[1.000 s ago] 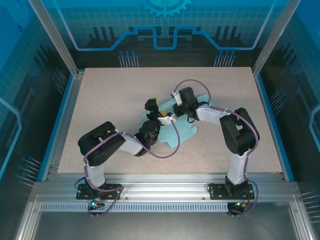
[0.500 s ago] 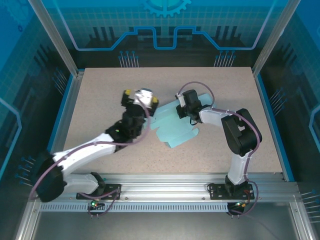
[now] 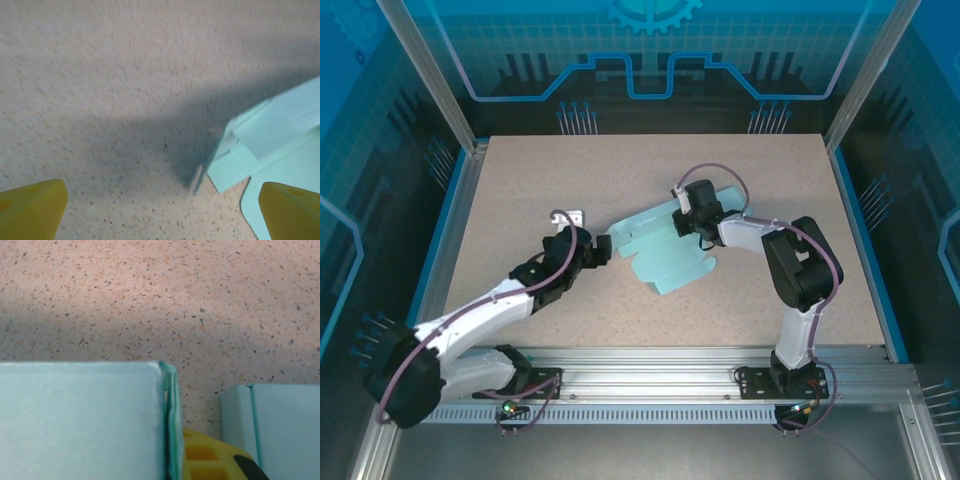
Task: Fold the paper box
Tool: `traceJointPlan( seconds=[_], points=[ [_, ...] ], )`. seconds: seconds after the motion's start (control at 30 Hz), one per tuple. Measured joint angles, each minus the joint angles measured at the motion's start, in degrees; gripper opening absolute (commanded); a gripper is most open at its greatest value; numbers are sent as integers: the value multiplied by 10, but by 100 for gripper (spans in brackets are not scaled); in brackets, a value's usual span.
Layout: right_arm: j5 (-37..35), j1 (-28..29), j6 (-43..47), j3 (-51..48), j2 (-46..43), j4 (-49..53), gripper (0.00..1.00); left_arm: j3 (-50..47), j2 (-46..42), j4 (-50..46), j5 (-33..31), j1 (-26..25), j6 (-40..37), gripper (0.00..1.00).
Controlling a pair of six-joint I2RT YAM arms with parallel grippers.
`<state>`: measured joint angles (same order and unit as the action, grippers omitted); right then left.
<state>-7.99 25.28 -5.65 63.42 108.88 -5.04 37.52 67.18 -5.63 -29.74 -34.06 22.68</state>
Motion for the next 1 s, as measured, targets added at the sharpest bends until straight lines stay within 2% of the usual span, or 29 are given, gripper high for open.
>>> traceJointPlan(
  seconds=[0.13,0.27,0.53,1.0],
  points=[
    [-45,19,-29,0,6,-12,0,20,62,4,12,3,10,99],
    [-64,32,-59,5,14,-24,0,37,87,25,14,19,19,98],
    [-68,33,-93,14,24,-27,0,53,111,76,14,53,47,99],
    [-64,33,-96,47,37,9,0,103,205,92,14,62,51,99]
  ],
)
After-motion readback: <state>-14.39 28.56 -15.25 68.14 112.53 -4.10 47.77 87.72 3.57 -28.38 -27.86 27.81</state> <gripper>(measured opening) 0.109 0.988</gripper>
